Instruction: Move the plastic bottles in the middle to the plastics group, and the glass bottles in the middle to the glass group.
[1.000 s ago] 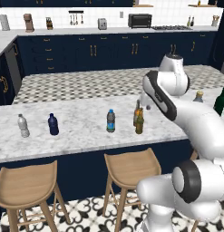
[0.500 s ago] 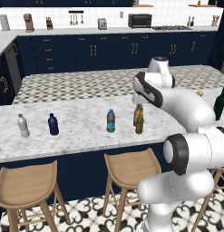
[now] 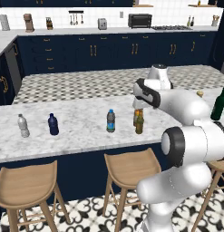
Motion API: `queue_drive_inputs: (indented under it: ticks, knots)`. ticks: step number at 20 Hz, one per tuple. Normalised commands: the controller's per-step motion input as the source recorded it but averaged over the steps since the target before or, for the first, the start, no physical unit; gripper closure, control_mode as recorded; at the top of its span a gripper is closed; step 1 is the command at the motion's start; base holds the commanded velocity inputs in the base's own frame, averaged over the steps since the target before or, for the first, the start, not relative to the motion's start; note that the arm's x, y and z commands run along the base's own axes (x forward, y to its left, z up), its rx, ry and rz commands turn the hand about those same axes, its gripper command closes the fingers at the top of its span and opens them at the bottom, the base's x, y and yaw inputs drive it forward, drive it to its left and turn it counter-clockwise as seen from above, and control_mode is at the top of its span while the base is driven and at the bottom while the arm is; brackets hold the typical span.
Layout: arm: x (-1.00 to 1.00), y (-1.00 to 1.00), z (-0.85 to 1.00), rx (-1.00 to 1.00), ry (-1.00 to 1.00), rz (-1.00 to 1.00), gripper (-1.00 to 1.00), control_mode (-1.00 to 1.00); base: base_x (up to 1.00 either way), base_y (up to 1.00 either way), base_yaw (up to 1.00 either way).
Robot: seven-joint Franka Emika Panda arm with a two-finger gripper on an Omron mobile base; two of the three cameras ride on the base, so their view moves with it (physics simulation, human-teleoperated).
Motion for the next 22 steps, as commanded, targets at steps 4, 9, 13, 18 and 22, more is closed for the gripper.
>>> queue_drive_inputs:
  ticks: [4,9,13,18,22]
  knots:
    - [0.08,-0.13,-0.31,0.0,-0.1,0.08,-1.0,-1.0,0.0,0.0,0.0]
    - [0.6,0.0,-0.11,0.0,0.0,0.0,-1.0,-1.0,0.0,0.0,0.0]
    - [0.52,0.02,-0.09,0.0,0.01,-0.01,-1.0,-1.0,0.0,0.0,0.0]
    - [0.44,0.0,-0.16,0.0,0.05,-0.03,-1.0,-1.0,0.0,0.0,0.0]
    - [0.18,0.0,-0.33,0.0,0.09,-0.02,-1.0,-1.0,0.0,0.0,0.0]
